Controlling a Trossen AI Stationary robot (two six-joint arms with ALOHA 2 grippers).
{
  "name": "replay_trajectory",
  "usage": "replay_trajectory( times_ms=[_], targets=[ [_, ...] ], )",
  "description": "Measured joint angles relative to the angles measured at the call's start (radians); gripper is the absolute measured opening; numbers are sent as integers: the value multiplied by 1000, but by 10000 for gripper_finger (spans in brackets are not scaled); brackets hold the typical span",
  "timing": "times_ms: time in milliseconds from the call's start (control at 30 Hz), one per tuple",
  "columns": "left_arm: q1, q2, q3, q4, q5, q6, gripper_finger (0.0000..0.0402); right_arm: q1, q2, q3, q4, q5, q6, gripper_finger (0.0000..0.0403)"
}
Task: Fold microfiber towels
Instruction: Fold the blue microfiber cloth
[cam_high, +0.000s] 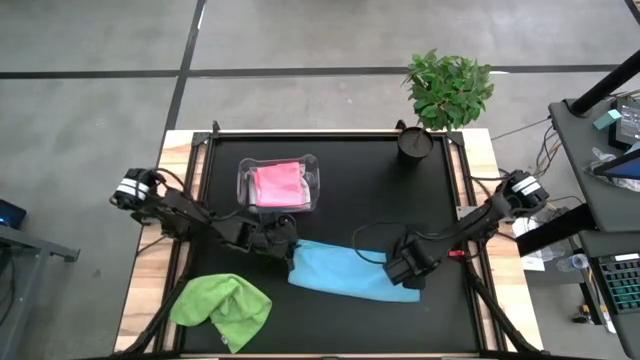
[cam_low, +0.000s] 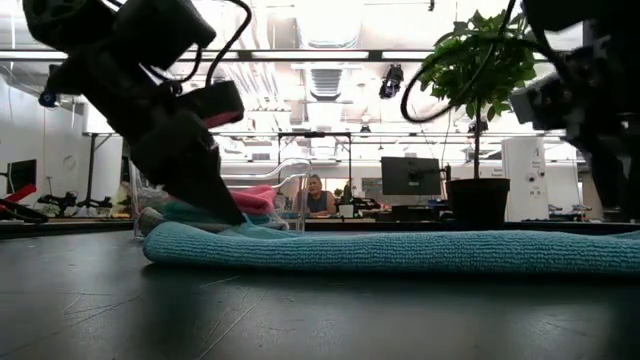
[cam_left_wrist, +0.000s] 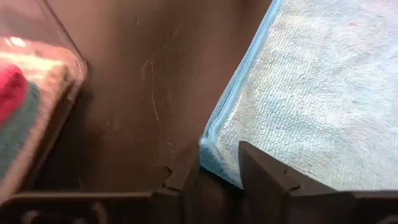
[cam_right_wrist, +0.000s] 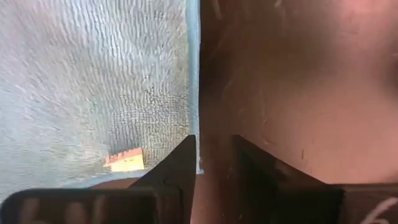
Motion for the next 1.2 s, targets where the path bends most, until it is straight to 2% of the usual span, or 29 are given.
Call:
replay_trajectory(
  times_ms=[167, 267, 367, 467, 567, 700, 767, 967, 1200],
  targets=[
    [0, -83, 28, -98, 5, 39, 115, 24, -68, 9, 27, 25, 89, 96],
    [-2, -132, 31, -85, 28, 42, 116, 76, -103, 5, 127, 117, 143, 86],
    [-17, -153, 30, 31, 28, 40, 116, 139, -109, -10, 299, 303, 165, 70],
    [-55, -125, 28, 192, 25, 45, 115, 199, -92, -44, 529, 481, 152, 52],
    [-98, -63, 28, 333, 15, 76, 106, 238, -44, -82, 745, 542, 81, 34],
    [-139, 31, 54, 389, 10, 90, 81, 257, 49, -118, 971, 554, 14, 13],
    [-153, 73, 70, 386, 7, 90, 66, 259, 98, -123, 1006, 549, 11, 10],
    [-161, 172, 94, 358, 19, 88, 30, 258, 152, -124, 1006, 465, 43, 9],
    [-149, 213, 85, 305, 33, 27, 11, 259, 127, -133, 898, 252, 145, 8]
  ],
)
